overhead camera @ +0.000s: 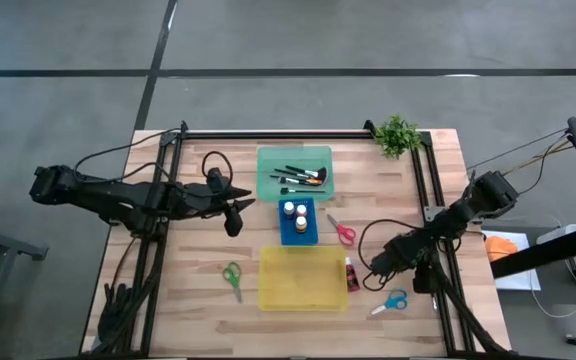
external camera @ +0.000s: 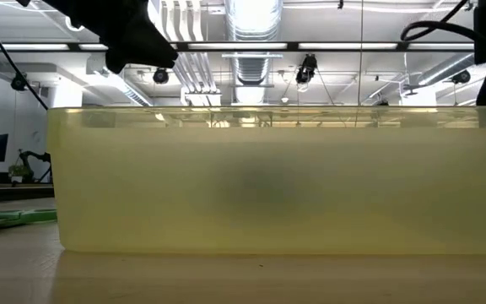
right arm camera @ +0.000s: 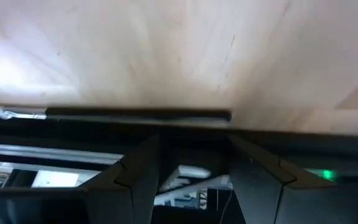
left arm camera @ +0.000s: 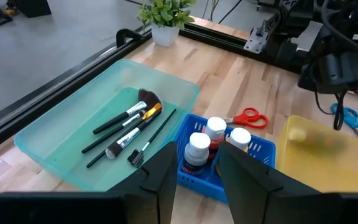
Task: Pick & Place Paint Supplies
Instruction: Put the black eyeshadow brush into the green bin
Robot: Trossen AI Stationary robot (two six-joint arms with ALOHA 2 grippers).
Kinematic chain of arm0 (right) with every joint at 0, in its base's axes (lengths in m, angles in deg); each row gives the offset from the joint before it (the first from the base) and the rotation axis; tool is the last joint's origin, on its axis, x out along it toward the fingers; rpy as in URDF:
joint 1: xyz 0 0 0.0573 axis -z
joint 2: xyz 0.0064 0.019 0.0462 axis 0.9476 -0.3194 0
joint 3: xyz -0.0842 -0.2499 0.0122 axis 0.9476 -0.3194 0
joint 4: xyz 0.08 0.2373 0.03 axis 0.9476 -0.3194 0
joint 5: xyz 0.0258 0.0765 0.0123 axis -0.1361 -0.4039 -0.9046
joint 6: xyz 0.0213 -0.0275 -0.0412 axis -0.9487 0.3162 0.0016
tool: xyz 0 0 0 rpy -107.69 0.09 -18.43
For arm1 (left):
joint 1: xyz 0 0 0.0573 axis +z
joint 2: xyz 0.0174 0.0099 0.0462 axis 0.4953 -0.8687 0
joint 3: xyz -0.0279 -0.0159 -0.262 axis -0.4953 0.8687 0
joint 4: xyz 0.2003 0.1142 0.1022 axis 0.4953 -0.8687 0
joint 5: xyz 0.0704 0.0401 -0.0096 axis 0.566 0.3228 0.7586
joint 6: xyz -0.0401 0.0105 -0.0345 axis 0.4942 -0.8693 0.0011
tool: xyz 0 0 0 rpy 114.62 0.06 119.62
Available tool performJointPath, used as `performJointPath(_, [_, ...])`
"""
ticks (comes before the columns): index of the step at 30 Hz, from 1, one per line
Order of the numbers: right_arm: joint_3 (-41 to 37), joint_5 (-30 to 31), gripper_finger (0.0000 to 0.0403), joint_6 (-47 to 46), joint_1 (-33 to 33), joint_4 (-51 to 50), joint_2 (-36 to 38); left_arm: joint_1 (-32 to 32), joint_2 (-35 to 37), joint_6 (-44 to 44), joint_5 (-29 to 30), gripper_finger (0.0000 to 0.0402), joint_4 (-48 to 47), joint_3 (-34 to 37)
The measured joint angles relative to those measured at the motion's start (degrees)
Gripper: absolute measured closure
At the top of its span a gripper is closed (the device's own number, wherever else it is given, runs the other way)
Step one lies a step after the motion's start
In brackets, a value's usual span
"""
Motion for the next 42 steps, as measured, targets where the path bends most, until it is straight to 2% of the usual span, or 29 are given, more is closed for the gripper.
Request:
performJointPath(10, [-1.82,-0.26,0.0225,-2.03,-0.02,5.01,1.11,0.02,0.02,1.07,0.02,0.0275,0.22,-0.35])
performJointPath(23, [2.07,6.93,0.0225,-8.01,-0.04,10.04,8.51,0.26,0.02,1.22,0.0,0.0275,0.14,-0.28])
performJointPath(28, [3.69,11.0,0.0225,-15.04,0.0,10.23,14.64,0.31,0.02,1.01,0.0,0.0275,-0.07,-0.24])
performJointPath(32, [3.62,14.38,0.0225,-30.34,0.0,9.19,21.52,0.31,0.02,0.84,0.01,0.0275,-0.09,-0.24])
performJointPath(34, [2.93,13.84,0.0225,-39.85,0.0,9.1,24.94,0.31,0.02,0.83,0.0,0.0275,-0.09,-0.24])
performJointPath(37, [1.46,8.08,0.0225,-51.14,0.0,9.12,28.13,0.31,0.02,0.28,0.0,0.0275,-0.11,-0.24])
performJointPath(42, [-0.79,-1.68,0.0225,-56.07,0.09,9.1,28.28,0.91,0.02,-1.72,0.0,0.0275,-0.11,-0.22])
